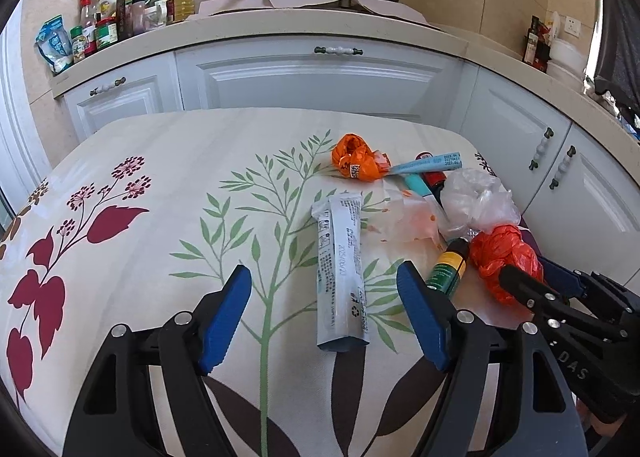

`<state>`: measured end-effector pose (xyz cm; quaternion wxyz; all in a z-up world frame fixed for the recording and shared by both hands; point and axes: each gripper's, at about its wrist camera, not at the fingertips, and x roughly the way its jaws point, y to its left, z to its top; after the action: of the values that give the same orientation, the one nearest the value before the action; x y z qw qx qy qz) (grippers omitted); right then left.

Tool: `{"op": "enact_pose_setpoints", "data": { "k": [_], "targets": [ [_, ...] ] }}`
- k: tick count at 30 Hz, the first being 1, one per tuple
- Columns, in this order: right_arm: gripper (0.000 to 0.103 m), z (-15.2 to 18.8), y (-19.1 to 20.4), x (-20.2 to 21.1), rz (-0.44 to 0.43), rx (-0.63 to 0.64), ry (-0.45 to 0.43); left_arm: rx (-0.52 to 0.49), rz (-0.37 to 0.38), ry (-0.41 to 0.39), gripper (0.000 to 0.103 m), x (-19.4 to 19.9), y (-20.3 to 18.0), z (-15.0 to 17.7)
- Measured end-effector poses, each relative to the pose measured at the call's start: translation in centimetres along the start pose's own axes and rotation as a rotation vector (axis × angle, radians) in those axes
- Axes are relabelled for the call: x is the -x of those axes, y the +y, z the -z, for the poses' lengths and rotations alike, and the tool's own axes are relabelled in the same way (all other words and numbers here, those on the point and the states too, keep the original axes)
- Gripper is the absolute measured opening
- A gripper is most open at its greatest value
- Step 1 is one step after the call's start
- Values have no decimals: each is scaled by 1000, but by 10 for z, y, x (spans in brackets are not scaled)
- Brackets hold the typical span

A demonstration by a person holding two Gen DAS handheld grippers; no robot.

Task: Collect trash
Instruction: 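Grasp the orange plastic bag with the right tool while the left tool grasps the white tube, then carry the orange bag and white tube over the black bin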

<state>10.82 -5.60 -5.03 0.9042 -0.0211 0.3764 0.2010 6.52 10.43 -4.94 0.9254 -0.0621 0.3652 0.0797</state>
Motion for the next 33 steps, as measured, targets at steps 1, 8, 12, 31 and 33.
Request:
{"op": "enact_pose_setpoints", "data": {
  "k": [1,8,12,31,33],
  "targets": [
    [37,1,-1,2,-1,-1,-4,0,-1,-1,73,-1,0,0],
    [37,3,-7,9,-1,-15,-15,1,13,36,64,-11,-4,1],
    [37,4,-10,14,1,-21,-22,-8,14,57,45,-17,-5,5],
    [37,5,-13,48,13,-23,-130,-14,7,-81,7,21,-2,2],
    [37,4,-13,53,18,-21,-149,-14,0,-119,7,32,-2,-1]
  ]
}}
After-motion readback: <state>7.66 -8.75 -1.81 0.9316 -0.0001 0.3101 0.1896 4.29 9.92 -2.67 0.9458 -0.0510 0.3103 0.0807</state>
